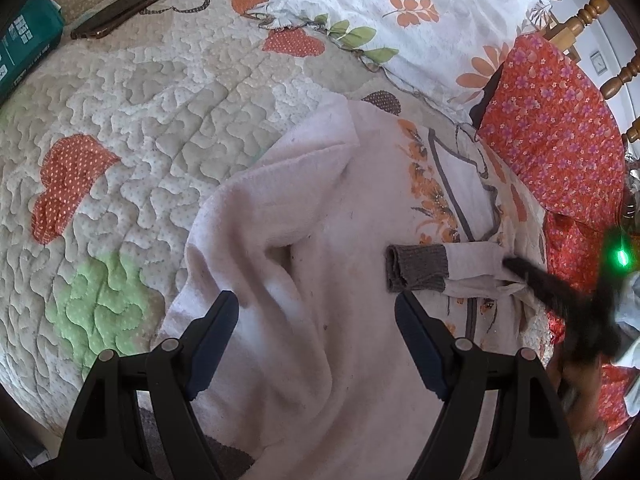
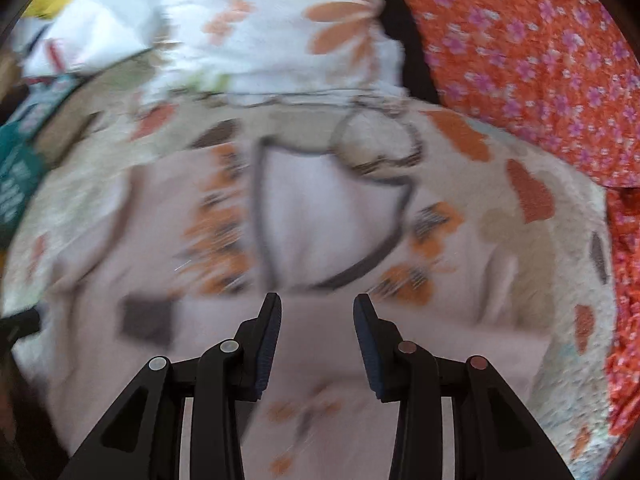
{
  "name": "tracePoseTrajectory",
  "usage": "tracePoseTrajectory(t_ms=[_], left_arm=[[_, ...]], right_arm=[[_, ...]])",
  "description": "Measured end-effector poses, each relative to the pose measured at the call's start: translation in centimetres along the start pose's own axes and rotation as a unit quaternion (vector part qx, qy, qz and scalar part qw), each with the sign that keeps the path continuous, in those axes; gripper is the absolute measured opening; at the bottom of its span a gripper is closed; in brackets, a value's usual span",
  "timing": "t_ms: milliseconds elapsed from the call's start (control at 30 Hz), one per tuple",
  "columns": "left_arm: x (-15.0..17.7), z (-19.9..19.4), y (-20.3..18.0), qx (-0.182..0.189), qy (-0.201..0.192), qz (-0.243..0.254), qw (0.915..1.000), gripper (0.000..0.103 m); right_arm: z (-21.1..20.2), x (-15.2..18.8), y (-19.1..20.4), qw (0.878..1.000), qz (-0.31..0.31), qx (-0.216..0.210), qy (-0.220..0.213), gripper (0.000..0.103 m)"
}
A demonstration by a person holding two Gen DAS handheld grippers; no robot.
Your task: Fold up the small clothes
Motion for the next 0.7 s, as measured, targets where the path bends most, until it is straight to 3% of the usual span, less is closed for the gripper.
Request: tracePoseTrajectory(t_ms=[67, 100, 233, 367, 533, 700], left_arm=[[0.2, 0.3, -0.2, 0.004, 0.006, -0.002, 1.0000, 0.079], [0.4, 0.4, -0.4, 0.005, 0.009, 0.000, 1.0000, 0.079], [1.0, 0.6, -1.0, -0.007, 0.005, 0.018, 0.9998, 0.079], [1.0, 0.5, -1.0, -0.008, 0.006, 0.021, 0.9997, 0.079], [0.8, 0.2, -1.1, 0.002, 0.007, 0.014, 0.9999, 0.079], [0.8, 0.2, -1.2, -0.004, 0.007, 0.023, 0.9997, 0.079]], right_arm=[[0.1, 1.0, 1.3, 1.000, -0.006, -0.019, 0.005, 0.018], [0.5, 1.4, 1.8, 1.000, -0.005, -0.023, 0.008, 0.017], [3.8, 1.9, 1.7, 0.999, 0.019, -0.021, 0.042, 0.016], [4.4, 1.4, 2.2, 0.999, 0.004, 0.005, 0.044, 0.016], [5.6, -3.2, 0.5, 0.998, -0.001, 0.060, 0.028, 0.015], [9.5, -6.4, -1.5, 0.995, 0.014, 0.075, 0.065, 0.017]])
Point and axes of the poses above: each gripper's, at about its wrist camera, not at the fingertips, and z roughly the way its jaws point, y to its left, x to its underside, the point moved 5 cm from there along z, roughly the way its jaws point, and after that the axes turned 10 degrees about -z, right-handed, at the moved point
